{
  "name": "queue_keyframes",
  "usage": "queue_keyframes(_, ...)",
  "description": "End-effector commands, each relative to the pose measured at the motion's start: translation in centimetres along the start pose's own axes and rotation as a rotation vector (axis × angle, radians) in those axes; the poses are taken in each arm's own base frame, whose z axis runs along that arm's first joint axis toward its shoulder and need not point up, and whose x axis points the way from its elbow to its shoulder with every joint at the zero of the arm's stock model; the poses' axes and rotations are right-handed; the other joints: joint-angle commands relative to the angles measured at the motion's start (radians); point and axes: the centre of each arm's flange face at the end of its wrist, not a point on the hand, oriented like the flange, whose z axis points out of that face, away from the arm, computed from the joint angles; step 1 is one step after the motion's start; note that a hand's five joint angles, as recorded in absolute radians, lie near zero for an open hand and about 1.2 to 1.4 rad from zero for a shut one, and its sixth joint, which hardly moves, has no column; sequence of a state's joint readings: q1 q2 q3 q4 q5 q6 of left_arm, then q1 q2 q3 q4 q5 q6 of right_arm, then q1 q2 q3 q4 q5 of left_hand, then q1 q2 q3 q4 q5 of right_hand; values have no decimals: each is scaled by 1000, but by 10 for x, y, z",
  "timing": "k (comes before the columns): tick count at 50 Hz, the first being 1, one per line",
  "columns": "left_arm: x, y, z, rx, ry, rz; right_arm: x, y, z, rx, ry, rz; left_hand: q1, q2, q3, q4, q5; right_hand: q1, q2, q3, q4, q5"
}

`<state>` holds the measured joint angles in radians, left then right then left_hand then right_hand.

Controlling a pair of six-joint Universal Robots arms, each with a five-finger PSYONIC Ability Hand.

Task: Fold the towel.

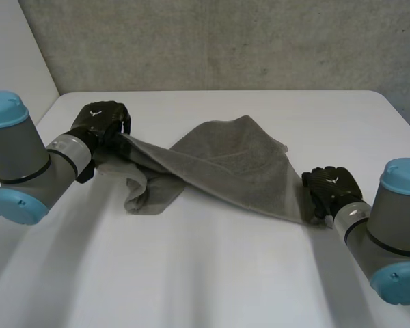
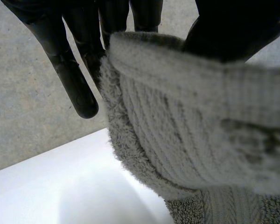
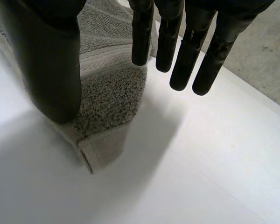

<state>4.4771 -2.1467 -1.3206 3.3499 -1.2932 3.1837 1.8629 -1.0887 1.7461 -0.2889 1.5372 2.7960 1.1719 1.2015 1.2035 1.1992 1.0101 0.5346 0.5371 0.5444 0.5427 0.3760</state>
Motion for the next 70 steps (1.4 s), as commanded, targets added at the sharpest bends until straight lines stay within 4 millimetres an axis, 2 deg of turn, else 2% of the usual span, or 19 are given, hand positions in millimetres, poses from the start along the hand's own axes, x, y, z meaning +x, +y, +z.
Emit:
queue_keyframes(1, 1, 1, -1, -5, 1, -2, -1, 1, -11, -4, -18, 0, 10, -19, -21, -17, -2, 17, 15, 7, 9, 1)
queue_keyframes(20, 1, 2, -2, -8, 0, -3, -3, 19, -3, -25, -58, 6, 7, -22, -24, -20, -5, 140, 138, 131, 132, 125)
queue_keyframes(25, 1, 3, -2, -11, 0, -4, -2, 17, 3, 3, -50, -3, 2, -28, -30, -26, -11, 308, 305, 298, 300, 292)
queue_keyframes(27, 1, 3, -2, -11, 0, -4, -1, 17, 7, 8, -45, -9, 2, -28, -30, -26, -11, 553, 550, 543, 545, 537)
queue_keyframes(28, 1, 3, -2, -11, 0, -4, -1, 17, 7, 8, -45, -9, 2, -28, -30, -26, -11, 554, 552, 545, 546, 538)
queue_keyframes(29, 1, 3, -2, -12, 1, -4, 0, 15, 8, 15, -41, -10, 2, -28, -30, -26, -11, 738, 735, 728, 729, 722)
queue_keyframes(30, 1, 3, -2, -13, 1, -4, 0, 15, 8, 15, -41, -10, 2, -28, -30, -26, -11, 739, 737, 730, 731, 723)
queue_keyframes(31, 2, 4, -2, -15, 2, -5, 4, 11, 10, 28, -32, -5, -1, -31, -33, -29, -14, 860, 858, 851, 852, 845)
queue_keyframes(33, 2, 4, -3, -17, 2, -5, 12, 5, 12, 44, -12, 0, -1, -31, -33, -29, -14, 862, 859, 852, 854, 846)
queue_keyframes(35, 4, 5, -8, -34, 5, -10, 25, -17, 9, 103, 25, 4, -1, -31, -33, -29, -14, 862, 859, 852, 854, 846)
queue_keyframes(36, 4, 5, -8, -35, 5, -10, 25, -17, 9, 104, 25, 4, -1, -31, -33, -29, -14, 862, 859, 852, 854, 846)
queue_keyframes(40, 12, 2, -17, -40, 21, -10, 35, -49, 0, 201, 59, -3, -1, -31, -33, -29, -14, 862, 859, 852, 854, 846)
queue_keyframes(45, 17, 3, -26, -52, 32, -11, 38, -58, -2, 228, 45, -3, -7, -37, -39, -34, -20, 862, 859, 852, 854, 846)
queue_keyframes(52, 20, 8, -33, -72, 36, -17, 35, -54, -3, 201, 15, 21, -42, -72, -74, -70, -55, 862, 859, 852, 854, 846)
queue_keyframes(55, 25, 16, -38, -103, 46, -23, 35, -52, -4, 187, 13, 26, -180, -210, -212, -208, -193, 862, 859, 852, 854, 846)
queue_keyframes(57, 33, 28, -45, -144, 67, -24, 35, -49, -5, 173, 8, 37, -531, -560, -562, -558, -544, 862, 859, 852, 854, 846)
queue_keyframes(58, 33, 29, -45, -144, 67, -24, 35, -49, -5, 172, 8, 38, -533, -562, -564, -560, -545, 862, 859, 852, 854, 846)
queue_keyframes(61, 37, 43, -52, -190, 74, -30, 35, -47, -6, 152, 1, 57, -784, -814, -816, -812, -797, 862, 859, 852, 854, 846)
queue_keyframes(70, 39, 70, -50, -235, 69, -38, 46, -57, -19, 158, -39, 77, -797, -827, -829, -824, -810, 862, 859, 852, 854, 846)
